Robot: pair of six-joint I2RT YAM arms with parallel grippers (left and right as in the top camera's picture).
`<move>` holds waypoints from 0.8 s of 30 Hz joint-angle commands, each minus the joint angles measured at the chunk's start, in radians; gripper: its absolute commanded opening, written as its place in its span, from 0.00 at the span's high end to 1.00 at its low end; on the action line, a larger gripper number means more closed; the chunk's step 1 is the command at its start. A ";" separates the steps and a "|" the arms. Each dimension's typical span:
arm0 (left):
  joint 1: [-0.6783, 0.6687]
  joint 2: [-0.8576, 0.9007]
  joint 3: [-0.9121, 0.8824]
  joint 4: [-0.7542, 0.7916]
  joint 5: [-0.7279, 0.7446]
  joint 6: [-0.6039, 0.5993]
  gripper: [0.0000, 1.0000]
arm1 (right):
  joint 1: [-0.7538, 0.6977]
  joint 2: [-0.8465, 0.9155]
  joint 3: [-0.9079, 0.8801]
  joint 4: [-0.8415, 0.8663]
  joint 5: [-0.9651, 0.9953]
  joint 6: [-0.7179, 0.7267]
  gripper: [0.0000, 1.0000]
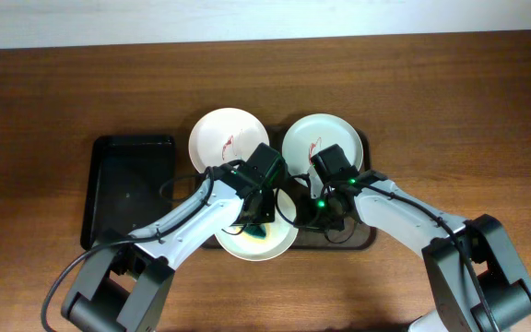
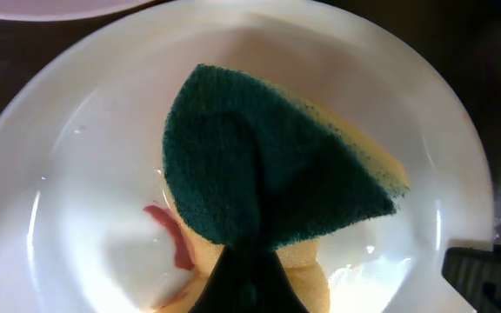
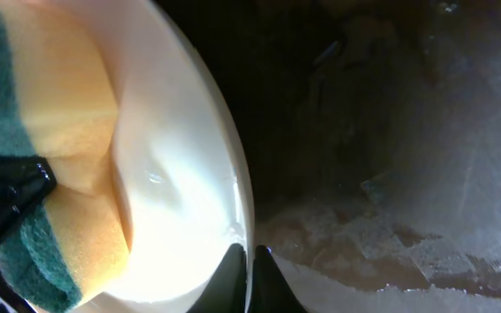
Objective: Clean dirty plates on tray and stack at the side
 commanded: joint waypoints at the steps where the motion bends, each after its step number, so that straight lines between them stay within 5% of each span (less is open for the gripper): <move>1: 0.023 -0.021 -0.014 -0.023 -0.134 -0.002 1.00 | 0.006 0.020 -0.008 -0.036 0.093 0.001 0.96; 5: 0.056 -0.069 0.047 -0.083 -0.227 0.003 1.00 | 0.006 0.020 -0.008 -0.040 0.101 0.001 0.96; 14: 0.063 -0.138 0.064 -0.046 0.011 0.001 1.00 | 0.006 0.019 -0.008 -0.040 0.101 0.000 0.93; 19: 0.063 -0.140 0.065 -0.063 0.018 0.003 1.00 | 0.006 0.019 -0.008 -0.039 0.097 0.000 0.78; 22: 0.085 -0.161 0.065 -0.100 -0.010 0.029 1.00 | 0.006 0.019 -0.008 -0.039 0.097 0.000 0.94; 24: 0.108 -0.185 0.065 -0.133 -0.043 0.037 1.00 | 0.006 0.019 -0.008 -0.040 0.097 0.000 0.96</move>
